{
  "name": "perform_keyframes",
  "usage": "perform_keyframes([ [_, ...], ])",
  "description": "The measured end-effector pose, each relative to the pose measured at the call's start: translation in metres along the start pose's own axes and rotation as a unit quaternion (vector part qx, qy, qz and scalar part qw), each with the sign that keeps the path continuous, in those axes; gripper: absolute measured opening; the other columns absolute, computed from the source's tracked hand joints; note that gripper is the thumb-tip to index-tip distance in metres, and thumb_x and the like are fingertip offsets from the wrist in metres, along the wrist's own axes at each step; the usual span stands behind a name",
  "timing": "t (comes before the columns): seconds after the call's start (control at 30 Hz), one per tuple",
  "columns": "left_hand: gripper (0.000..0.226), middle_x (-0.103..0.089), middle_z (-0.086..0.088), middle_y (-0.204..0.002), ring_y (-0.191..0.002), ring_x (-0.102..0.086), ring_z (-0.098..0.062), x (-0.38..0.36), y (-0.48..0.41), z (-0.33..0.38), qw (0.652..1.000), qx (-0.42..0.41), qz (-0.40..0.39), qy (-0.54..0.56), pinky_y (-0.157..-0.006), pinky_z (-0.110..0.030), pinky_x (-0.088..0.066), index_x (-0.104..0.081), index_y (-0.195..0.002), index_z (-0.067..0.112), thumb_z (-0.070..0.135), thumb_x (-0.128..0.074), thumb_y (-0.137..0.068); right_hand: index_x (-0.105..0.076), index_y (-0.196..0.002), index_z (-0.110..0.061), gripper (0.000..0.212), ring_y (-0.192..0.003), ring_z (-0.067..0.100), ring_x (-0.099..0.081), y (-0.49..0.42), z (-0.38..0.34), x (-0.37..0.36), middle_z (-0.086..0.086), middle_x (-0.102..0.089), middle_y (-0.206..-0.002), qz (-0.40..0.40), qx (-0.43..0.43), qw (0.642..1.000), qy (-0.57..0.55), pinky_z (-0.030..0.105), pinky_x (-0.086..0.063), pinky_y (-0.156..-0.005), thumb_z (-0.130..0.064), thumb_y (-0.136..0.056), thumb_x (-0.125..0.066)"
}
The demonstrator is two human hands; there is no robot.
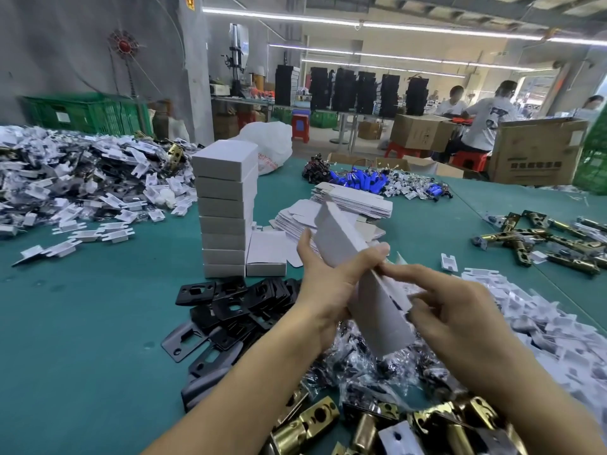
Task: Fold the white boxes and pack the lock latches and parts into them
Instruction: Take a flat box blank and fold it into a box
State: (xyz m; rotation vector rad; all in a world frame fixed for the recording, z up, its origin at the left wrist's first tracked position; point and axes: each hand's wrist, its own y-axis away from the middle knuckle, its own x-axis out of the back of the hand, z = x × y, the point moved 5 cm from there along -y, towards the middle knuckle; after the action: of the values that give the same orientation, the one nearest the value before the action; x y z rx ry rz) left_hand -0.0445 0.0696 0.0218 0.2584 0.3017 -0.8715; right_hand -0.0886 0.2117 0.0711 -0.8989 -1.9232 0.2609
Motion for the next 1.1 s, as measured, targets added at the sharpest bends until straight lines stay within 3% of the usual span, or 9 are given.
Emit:
perform_keyframes([
  [0.1,0.133,-0.064,0.011,-0.123,-0.109,-0.065,-0.01,0.006,0.001,0.014,0.979,-0.148,0.014,-0.14,-0.097,-0.037,-0.052,-0.007,-0.141,0.064,0.052,-0.093,-0.04,-0.066,-0.103,-0.049,0.065,-0.075,-0.008,-0.066,0.002,0.015,0.008,-0.015,-0.072,-0.102,-0.017,-0.062,0.997,-0.037,0.013,-0.051,-0.06,0.012,-0.088,-0.05],
  [0.27,0.107,-0.06,0.017,-0.12,-0.101,-0.063,-0.005,-0.006,0.012,0.014,0.916,-0.254,-0.037,-0.308,-0.084,-0.038,-0.059,-0.028,-0.138,0.063,0.044,-0.092,-0.054,-0.055,-0.12,-0.059,0.058,-0.109,0.001,-0.064,-0.003,0.009,0.014,-0.028,-0.062,-0.122,0.074,-0.044,0.982,-0.171,0.028,-0.055,-0.083,-0.007,-0.094,-0.057],
  [0.47,0.1,-0.061,0.0,-0.122,-0.104,-0.065,-0.023,-0.011,0.014,0.01,0.916,-0.266,-0.086,-0.287,-0.085,-0.048,-0.058,-0.035,-0.137,0.059,0.027,-0.093,-0.062,-0.059,-0.125,-0.051,0.048,-0.095,0.009,-0.069,-0.001,0.014,0.008,-0.006,-0.071,-0.106,0.092,-0.042,0.973,-0.208,0.015,-0.053,-0.075,-0.032,-0.082,-0.064],
  [0.63,0.093,-0.061,-0.001,-0.128,-0.11,-0.064,-0.024,-0.018,0.017,0.007,0.903,-0.295,-0.128,-0.284,-0.089,-0.047,-0.057,-0.041,-0.136,0.049,0.021,-0.092,-0.063,-0.066,-0.111,-0.04,0.035,-0.062,-0.004,-0.057,-0.002,0.013,-0.002,-0.034,-0.058,-0.069,0.053,-0.031,0.99,-0.127,0.006,-0.039,-0.055,-0.018,-0.085,-0.071],
  [0.77,0.078,-0.06,0.008,-0.119,-0.105,-0.063,-0.021,-0.017,0.017,0.009,0.89,-0.33,-0.117,-0.292,-0.085,-0.046,-0.055,-0.048,-0.122,0.039,0.018,-0.09,-0.059,-0.065,-0.102,-0.045,0.022,-0.072,0.006,-0.064,-0.002,0.013,-0.001,-0.021,-0.064,-0.083,0.042,-0.042,0.99,-0.126,0.021,-0.049,-0.06,-0.037,-0.081,-0.064],
  [0.9,0.065,-0.062,-0.004,-0.105,-0.088,-0.064,-0.029,-0.018,0.016,0.008,0.896,-0.33,-0.113,-0.276,-0.07,-0.051,-0.055,-0.045,-0.103,0.035,0.017,-0.09,-0.06,-0.068,-0.101,-0.047,0.023,-0.072,0.0,-0.064,-0.002,0.013,-0.002,-0.031,-0.062,-0.084,0.024,-0.034,0.99,-0.133,0.012,-0.045,-0.058,-0.039,-0.08,-0.066],
  [0.97,0.062,-0.063,-0.007,-0.097,-0.084,-0.064,-0.03,-0.016,0.015,0.008,0.9,-0.33,-0.108,-0.265,-0.067,-0.05,-0.055,-0.043,-0.097,0.032,0.019,-0.092,-0.06,-0.069,-0.101,-0.048,0.024,-0.087,0.002,-0.066,-0.003,0.013,-0.004,-0.028,-0.062,-0.097,0.024,-0.035,0.99,-0.136,0.023,-0.055,-0.068,-0.041,-0.078,-0.068],
  [1.03,0.063,-0.064,-0.004,-0.092,-0.078,-0.065,-0.021,-0.015,0.014,0.008,0.903,-0.331,-0.101,-0.254,-0.065,-0.043,-0.057,-0.044,-0.096,0.031,0.017,-0.092,-0.059,-0.067,-0.106,-0.047,0.028,-0.1,0.006,-0.065,-0.002,0.01,-0.004,-0.024,-0.06,-0.108,0.037,-0.016,0.992,-0.122,0.034,-0.058,-0.077,-0.04,-0.08,-0.072],
  [1.1,0.065,-0.066,0.0,-0.088,-0.073,-0.065,-0.014,-0.013,0.013,0.008,0.906,-0.326,-0.101,-0.25,-0.062,-0.037,-0.058,-0.044,-0.097,0.033,0.013,-0.092,-0.059,-0.06,-0.117,-0.052,0.043,-0.098,0.008,-0.066,-0.002,0.004,-0.001,-0.024,-0.062,-0.106,0.056,0.013,0.991,-0.121,0.03,-0.058,-0.077,-0.036,-0.081,-0.077],
])
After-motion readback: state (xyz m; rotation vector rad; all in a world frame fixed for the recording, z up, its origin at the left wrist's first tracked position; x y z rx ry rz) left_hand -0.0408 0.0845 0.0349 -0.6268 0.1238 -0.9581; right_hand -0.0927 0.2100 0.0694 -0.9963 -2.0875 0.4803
